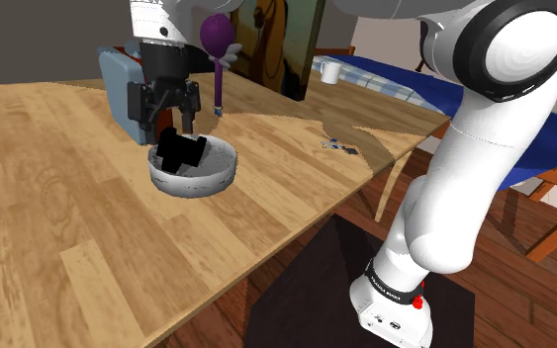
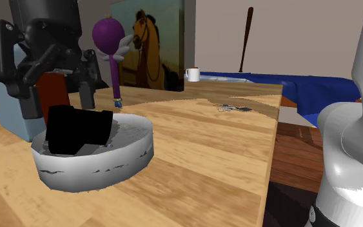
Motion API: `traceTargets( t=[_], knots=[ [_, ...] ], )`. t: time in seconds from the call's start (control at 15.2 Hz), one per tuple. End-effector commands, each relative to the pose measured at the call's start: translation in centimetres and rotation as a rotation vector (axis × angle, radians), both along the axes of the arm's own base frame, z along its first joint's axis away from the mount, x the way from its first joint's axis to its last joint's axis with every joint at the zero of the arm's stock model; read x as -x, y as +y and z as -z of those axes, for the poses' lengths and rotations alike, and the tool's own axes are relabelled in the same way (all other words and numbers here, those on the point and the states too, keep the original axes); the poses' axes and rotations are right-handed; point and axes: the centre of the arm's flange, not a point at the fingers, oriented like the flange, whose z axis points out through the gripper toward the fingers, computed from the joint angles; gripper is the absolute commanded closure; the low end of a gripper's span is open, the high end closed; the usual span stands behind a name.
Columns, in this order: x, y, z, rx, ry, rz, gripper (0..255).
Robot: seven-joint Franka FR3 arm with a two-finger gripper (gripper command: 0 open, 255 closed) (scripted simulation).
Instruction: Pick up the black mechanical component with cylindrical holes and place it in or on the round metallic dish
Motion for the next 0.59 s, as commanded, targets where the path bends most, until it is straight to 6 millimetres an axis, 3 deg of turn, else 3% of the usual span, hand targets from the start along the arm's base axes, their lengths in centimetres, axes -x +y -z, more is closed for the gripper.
traceTargets(
  t=[0.0, 0.46, 0.53],
  knots=[
    [0.07, 0.04, 0.66, 0.000, -0.001, 0.000, 0],
    [0.07, 0.04, 0.65, 0.000, 0.000, 0.000, 0],
    [0.07, 0.04, 0.65, 0.000, 0.000, 0.000, 255]
  ],
)
